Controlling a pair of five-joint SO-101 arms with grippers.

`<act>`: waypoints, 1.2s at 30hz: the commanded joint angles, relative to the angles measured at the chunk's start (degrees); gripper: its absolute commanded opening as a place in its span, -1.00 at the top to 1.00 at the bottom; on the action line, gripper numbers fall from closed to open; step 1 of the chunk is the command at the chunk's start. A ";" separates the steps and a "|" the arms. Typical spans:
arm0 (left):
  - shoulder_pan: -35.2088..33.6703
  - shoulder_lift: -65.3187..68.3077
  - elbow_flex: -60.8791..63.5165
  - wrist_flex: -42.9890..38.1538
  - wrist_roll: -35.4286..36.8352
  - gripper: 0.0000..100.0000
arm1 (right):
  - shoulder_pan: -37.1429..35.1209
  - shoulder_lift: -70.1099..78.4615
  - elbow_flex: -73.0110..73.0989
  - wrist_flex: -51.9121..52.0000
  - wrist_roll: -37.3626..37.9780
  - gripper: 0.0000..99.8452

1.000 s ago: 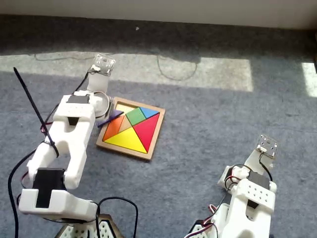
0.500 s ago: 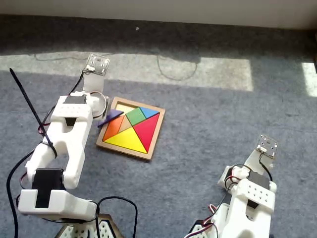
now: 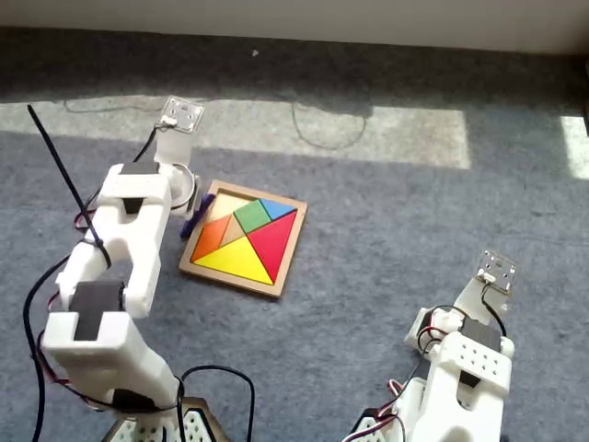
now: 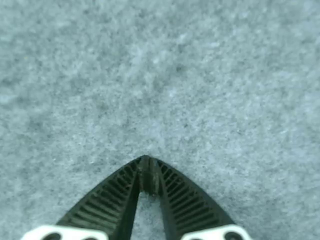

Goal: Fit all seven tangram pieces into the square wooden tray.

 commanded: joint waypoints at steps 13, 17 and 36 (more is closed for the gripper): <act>2.68 6.20 -13.14 8.70 -0.62 0.68 | 0.92 -0.40 0.22 -0.40 0.53 0.99; 2.68 3.82 -12.26 8.70 -0.44 0.68 | 0.92 -0.40 0.22 -0.40 0.53 0.99; 6.64 -9.80 5.93 0.09 -3.52 0.68 | 0.75 -0.40 0.13 -0.40 0.53 0.99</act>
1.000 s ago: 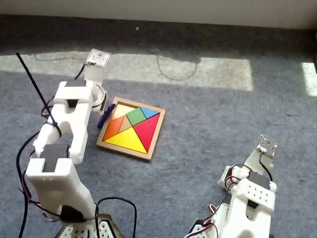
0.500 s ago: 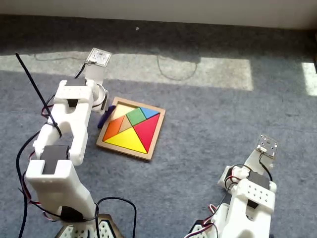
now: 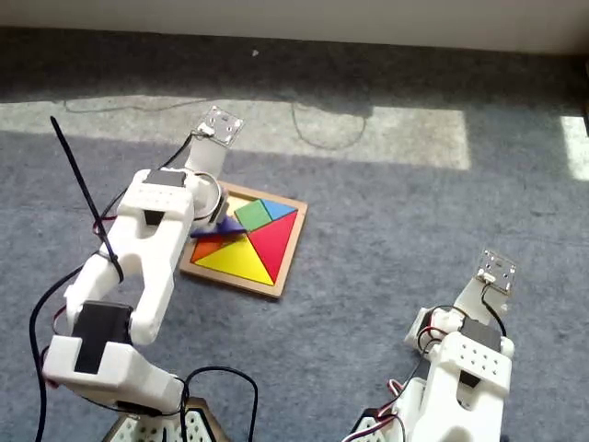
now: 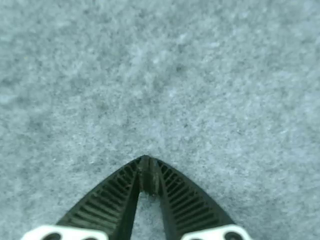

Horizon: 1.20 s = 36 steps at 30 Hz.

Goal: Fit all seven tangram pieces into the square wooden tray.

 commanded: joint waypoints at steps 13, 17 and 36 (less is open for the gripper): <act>-2.33 -13.93 11.74 -5.54 3.69 0.68 | 0.84 -0.40 0.13 -0.40 0.53 0.99; -2.07 -16.40 14.37 -5.54 0.09 0.68 | 0.84 -0.40 0.13 -0.40 0.53 0.99; 0.48 7.16 -9.89 0.44 5.63 0.68 | 0.92 -0.40 0.13 -0.40 0.53 0.99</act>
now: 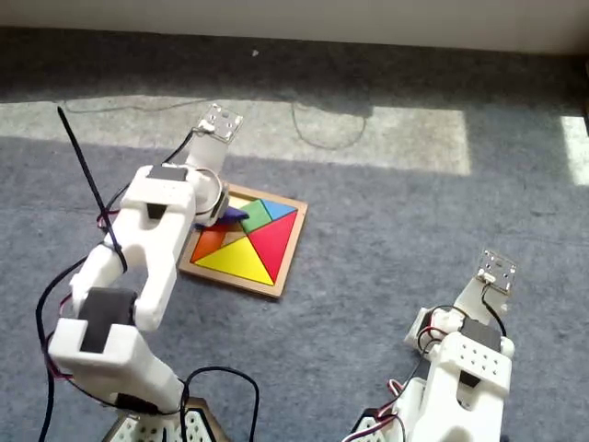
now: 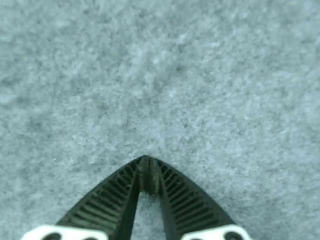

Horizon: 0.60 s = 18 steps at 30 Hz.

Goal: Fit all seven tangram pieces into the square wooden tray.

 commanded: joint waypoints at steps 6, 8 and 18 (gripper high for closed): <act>-0.04 0.75 -6.37 2.02 6.77 0.69 | 1.01 -0.40 0.13 -0.40 0.53 0.99; -1.10 -1.54 -4.35 1.76 6.86 0.69 | 1.01 -0.40 0.13 -0.40 0.53 0.99; -1.27 -17.27 12.18 -5.54 6.51 0.69 | 0.92 -0.40 0.13 -0.40 0.53 0.99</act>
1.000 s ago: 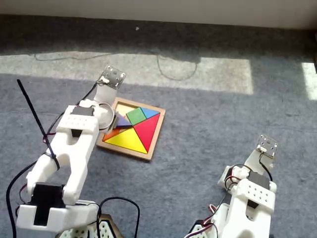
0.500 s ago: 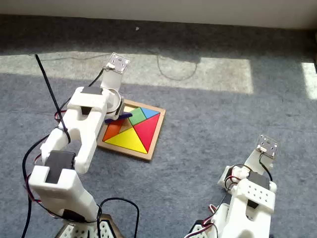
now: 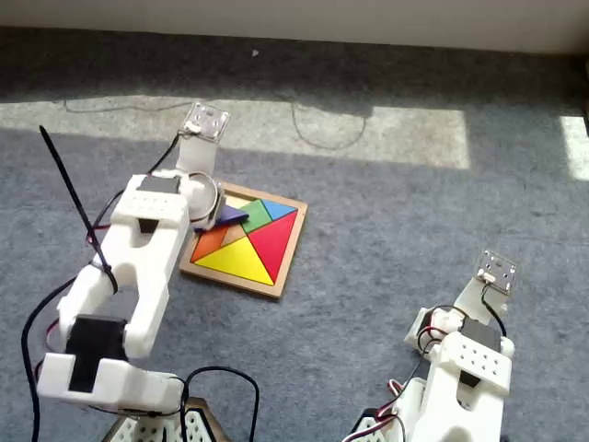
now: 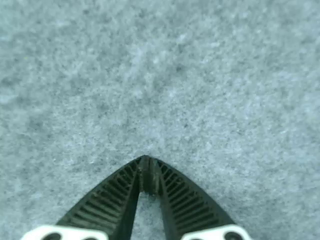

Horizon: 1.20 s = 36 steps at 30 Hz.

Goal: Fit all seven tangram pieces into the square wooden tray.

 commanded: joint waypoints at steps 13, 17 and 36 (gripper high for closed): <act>3.38 -5.05 5.58 -2.46 -6.42 0.69 | 1.01 -0.40 0.13 -0.40 0.53 0.99; 3.38 -0.75 1.71 -2.37 -6.42 0.69 | 1.01 -0.40 0.13 -0.40 0.53 0.99; 5.49 3.12 -3.30 -2.37 -6.07 0.69 | 1.01 -0.40 0.13 -0.40 0.53 0.99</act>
